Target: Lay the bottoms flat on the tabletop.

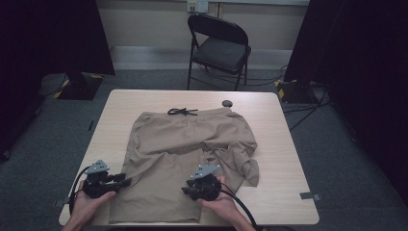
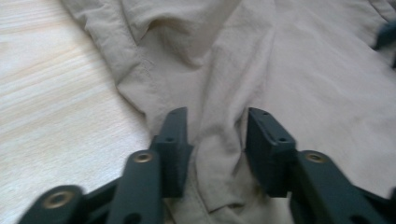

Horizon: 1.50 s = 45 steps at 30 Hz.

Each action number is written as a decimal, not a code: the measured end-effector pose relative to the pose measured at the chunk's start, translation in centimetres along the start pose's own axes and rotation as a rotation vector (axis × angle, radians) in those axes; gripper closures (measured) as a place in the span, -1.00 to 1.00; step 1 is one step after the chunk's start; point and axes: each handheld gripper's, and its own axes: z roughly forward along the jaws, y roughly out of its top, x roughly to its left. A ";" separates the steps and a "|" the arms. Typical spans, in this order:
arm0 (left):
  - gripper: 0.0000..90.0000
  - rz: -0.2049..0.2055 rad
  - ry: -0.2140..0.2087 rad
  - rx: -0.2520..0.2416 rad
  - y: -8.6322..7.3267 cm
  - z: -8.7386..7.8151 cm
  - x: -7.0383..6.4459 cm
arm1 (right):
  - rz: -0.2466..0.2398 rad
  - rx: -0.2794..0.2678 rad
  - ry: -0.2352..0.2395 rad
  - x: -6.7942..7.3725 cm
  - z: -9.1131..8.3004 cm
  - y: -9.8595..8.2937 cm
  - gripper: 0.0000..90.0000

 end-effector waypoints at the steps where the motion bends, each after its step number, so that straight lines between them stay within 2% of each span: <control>1: 0.16 -0.003 -0.002 0.001 0.1 0.0 0.0 | -0.015 0.001 0.004 0.4 -0.1 -0.1 0.47; 3: 0.16 -0.012 0.009 -0.017 0.3 -0.1 0.1 | -0.019 0.002 0.023 1.1 -0.3 -0.5 0.47; 4: 0.15 -0.024 -0.001 -0.032 0.6 -0.2 0.2 | -0.021 0.001 0.028 1.3 -0.4 -0.6 0.48; 6: 0.14 -0.017 -0.004 -0.049 1.2 -0.2 0.2 | -0.013 -0.009 0.055 2.2 -0.4 -0.9 0.48; 10: 0.17 -0.028 -0.029 -0.076 2.9 0.8 -0.2 | -0.049 -0.005 0.088 3.8 0.0 -0.8 0.50; 14: 0.18 -0.014 -0.027 -0.058 3.7 2.7 -0.4 | -0.064 0.004 0.125 5.0 0.6 -0.4 0.51; 18: 0.22 0.026 -0.013 0.004 2.9 3.6 -0.6 | -0.068 0.010 0.144 5.7 0.9 -0.3 0.51; 19: 0.23 0.034 -0.014 -0.012 2.6 3.4 -0.5 | -0.056 0.009 0.154 5.6 0.9 -0.3 0.48; 20: 0.23 0.024 -0.022 -0.021 2.3 3.2 -0.4 | -0.046 0.003 0.156 5.4 0.8 -0.3 0.46; 21: 0.23 0.032 -0.016 -0.017 2.0 2.9 -0.3 | -0.041 0.001 0.151 5.2 0.7 -0.3 0.44; 24: 0.23 0.047 -0.007 -0.032 1.2 2.2 -0.1 | -0.016 -0.028 0.127 4.4 -0.2 -0.2 0.40; 27: 0.23 0.072 0.024 -0.048 0.4 1.4 -0.1 | 0.008 -0.071 0.088 3.2 -1.8 0.1 0.30; 30: 0.22 0.045 0.032 -0.035 0.4 0.9 0.2 | 0.043 -0.095 0.029 1.5 -3.6 -0.1 0.22; 32: 0.10 0.005 0.025 -0.020 0.6 0.8 0.3 | 0.075 -0.112 -0.011 0.2 -4.9 -0.4 0.18; 33: 0.01 -0.011 0.030 -0.013 0.8 0.7 0.3 | 0.091 -0.122 -0.034 -0.5 -5.7 -0.6 0.17; 35: -0.02 -0.015 0.018 -0.030 1.3 0.5 0.1 | 0.116 -0.137 -0.074 -1.7 -7.1 -0.9 0.13; 37: -0.02 -0.007 0.007 -0.055 2.3 0.0 -0.4 | 0.134 -0.144 -0.118 -2.8 -8.5 -1.1 0.08; 40: -0.03 0.027 -0.018 -0.076 4.5 -0.3 -1.7 | 0.164 -0.165 -0.172 -4.5 -10.6 -1.5 0.02; 43: -0.05 0.028 -0.066 -0.094 6.2 0.7 -3.1 | 0.209 -0.165 -0.193 -5.9 -11.9 -1.9 -0.07; 45: -0.05 0.047 -0.089 -0.092 6.9 1.8 -3.8 | 0.231 -0.170 -0.222 -6.7 -12.5 -2.5 -0.07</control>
